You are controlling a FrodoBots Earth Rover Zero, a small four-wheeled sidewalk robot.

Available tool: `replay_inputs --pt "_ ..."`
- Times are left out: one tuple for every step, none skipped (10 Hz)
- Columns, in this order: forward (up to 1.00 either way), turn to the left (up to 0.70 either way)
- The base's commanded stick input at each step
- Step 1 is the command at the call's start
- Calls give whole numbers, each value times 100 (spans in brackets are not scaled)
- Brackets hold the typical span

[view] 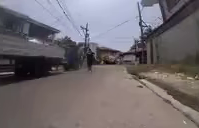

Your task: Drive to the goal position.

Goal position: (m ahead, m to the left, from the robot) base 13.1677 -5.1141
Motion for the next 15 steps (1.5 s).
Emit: replay_inputs --pt "100 -38" --pt "100 -28" --pt "100 -6" --pt "100 0" --pt "100 0" --pt "100 0" --pt "100 0" --pt "100 0" --pt "100 0" --pt "100 -1" --pt "100 -5" --pt "100 -26" --pt "100 -39" --pt "100 -40" --pt "100 -40"
